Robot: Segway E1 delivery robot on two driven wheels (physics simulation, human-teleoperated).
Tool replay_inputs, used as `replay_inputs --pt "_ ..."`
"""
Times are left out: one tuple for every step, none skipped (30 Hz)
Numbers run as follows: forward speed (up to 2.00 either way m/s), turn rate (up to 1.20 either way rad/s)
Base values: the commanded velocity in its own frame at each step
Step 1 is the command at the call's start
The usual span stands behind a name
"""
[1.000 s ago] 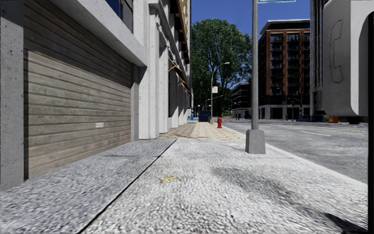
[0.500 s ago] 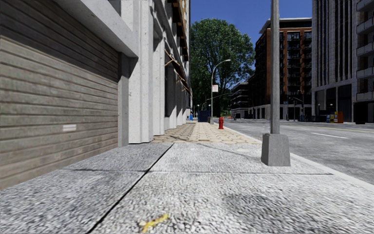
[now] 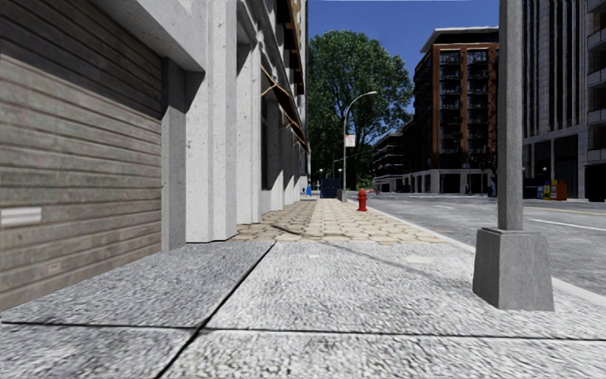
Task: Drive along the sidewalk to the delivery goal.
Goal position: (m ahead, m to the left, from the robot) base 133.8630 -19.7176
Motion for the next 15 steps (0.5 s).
replay_inputs --pt "2.00 0.00" --pt "2.00 0.00" --pt "2.00 0.00" --pt "2.00 0.00" --pt "2.00 0.00" --pt "2.00 0.00" --pt "2.00 0.00" --pt "2.00 0.00" --pt "2.00 0.00" --pt "2.00 0.00" --pt "2.00 0.00" --pt "2.00 0.00" --pt "2.00 0.00" --pt "2.00 0.00" --pt "2.00 0.00"
